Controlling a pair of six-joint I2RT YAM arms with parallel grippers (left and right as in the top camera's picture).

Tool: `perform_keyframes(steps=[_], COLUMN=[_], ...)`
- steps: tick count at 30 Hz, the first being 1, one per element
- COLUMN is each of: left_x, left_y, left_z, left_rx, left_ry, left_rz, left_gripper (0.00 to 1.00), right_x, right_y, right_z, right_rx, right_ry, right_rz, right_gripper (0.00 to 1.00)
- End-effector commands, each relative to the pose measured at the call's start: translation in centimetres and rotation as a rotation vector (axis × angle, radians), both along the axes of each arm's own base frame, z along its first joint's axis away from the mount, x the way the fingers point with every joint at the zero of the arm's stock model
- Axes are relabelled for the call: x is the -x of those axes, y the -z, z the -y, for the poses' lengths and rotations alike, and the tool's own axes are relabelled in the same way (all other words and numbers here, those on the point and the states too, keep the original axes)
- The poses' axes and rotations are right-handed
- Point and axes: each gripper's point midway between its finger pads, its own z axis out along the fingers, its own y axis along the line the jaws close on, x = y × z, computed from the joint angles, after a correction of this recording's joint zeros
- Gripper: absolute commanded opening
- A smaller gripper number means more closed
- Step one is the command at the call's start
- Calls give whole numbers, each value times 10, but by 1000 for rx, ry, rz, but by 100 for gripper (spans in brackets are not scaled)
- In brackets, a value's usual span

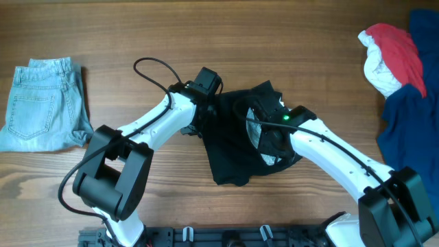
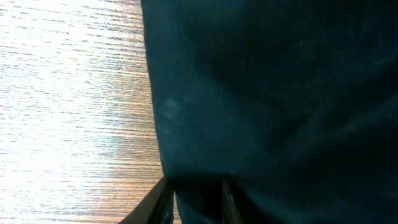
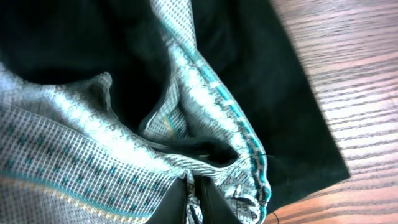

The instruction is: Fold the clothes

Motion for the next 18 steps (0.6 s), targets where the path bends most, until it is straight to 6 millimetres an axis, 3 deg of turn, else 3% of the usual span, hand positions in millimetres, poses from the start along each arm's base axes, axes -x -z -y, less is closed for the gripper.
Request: perform_keyframes(steps=[1, 3, 7, 9, 11, 18], left_x=[3, 3, 3, 3, 3, 2], left_y=[6, 6, 6, 6, 6, 5], left_z=[-2, -2, -1, -2, -1, -1], left_rx=[-5, -5, -5, -5, -5, -1], left_ry=[-6, -6, -6, -6, -6, -6], left_rz=[-19, -19, -19, -19, -18, -12], left_gripper=[25, 26, 28, 38, 44, 45], right_x=[-6, -10, -24, -22, -18, -32], right_y=[3, -4, -48, -63, -63, -38], right_z=[1, -17, -44, -63, -69, -82], right_rx=[-1, -83, -214, -290, -286, -290], right_ry=[34, -78, -270, -472, -575, -558], right_rz=[23, 27, 135, 182, 186, 173], right_gripper=[10, 11, 13, 14, 15, 24])
